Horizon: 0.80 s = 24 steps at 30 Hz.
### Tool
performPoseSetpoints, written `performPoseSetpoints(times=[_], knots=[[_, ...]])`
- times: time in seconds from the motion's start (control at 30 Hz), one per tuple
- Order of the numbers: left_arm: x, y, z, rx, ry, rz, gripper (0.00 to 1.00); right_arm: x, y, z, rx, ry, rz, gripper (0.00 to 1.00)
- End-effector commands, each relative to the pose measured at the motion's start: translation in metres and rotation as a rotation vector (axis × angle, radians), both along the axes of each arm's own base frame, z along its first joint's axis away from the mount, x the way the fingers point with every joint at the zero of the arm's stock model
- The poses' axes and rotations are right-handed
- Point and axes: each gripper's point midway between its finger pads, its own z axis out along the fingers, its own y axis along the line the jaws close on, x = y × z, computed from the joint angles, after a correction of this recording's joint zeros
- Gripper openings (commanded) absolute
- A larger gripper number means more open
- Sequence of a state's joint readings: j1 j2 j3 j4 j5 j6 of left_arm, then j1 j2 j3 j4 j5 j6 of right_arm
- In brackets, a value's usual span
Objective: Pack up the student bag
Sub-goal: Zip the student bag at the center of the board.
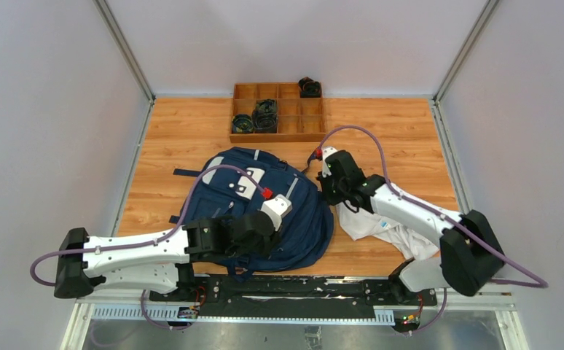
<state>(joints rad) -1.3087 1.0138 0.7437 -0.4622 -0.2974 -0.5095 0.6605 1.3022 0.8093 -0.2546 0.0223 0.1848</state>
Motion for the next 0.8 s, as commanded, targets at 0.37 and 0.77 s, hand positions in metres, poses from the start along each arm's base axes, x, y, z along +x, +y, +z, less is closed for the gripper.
performPoseSetpoints(times=[0.37, 0.77], knots=[[0.046, 0.084, 0.039, -0.063, 0.025, 0.517, 0.83, 0.044, 0.010, 0.004, -0.024, 0.006, 0.058, 0.00], [0.101, 0.219, 0.009, -0.038, 0.103, 1.201, 0.96, 0.000, 0.008, -0.016, 0.058, 0.108, 0.089, 0.00]])
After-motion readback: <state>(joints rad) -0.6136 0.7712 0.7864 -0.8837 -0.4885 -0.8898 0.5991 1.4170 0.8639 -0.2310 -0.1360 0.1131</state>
